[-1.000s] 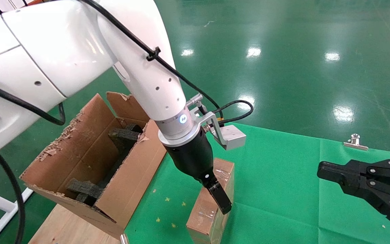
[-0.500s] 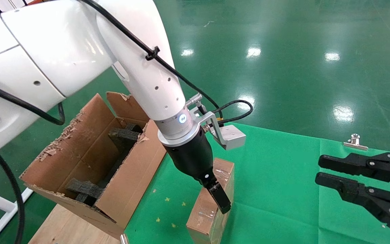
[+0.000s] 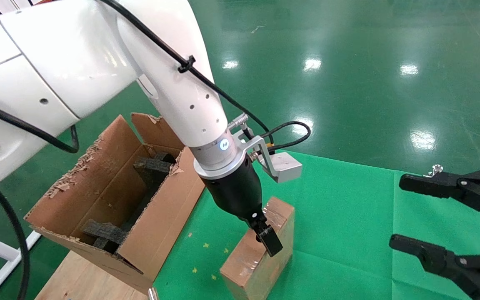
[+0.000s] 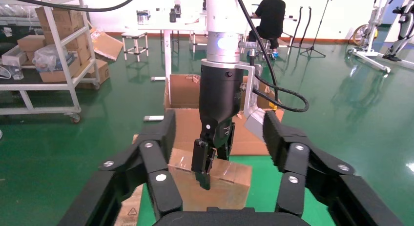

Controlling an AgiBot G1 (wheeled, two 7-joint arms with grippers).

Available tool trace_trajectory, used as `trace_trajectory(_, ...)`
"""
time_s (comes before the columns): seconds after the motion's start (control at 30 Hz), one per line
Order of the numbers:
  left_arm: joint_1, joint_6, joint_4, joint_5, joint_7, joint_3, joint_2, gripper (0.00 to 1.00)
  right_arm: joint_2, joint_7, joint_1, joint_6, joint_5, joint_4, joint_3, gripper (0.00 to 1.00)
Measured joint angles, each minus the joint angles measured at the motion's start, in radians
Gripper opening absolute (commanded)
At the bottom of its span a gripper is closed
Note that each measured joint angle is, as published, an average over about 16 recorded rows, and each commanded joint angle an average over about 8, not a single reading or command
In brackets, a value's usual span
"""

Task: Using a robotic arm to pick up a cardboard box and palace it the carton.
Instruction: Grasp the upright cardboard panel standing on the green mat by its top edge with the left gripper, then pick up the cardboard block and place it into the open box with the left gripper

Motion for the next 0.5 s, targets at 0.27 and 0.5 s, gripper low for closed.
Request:
trace_trajectory(0.27, -0.033, -0.028, -0.044, 0.012, 0.07, -0.022, -0.05, 0.0, 0.0, 0.0, 0.0, 0.0, 0.0, 0.0, 0.0, 1.0)
trace_trajectory(0.5, -0.114, -0.065, -0.068, 0.022, 0.175, -0.073, -0.146, 0.0, 0.0, 0.0, 0.0, 0.0, 0.0, 0.0, 0.0, 1.0)
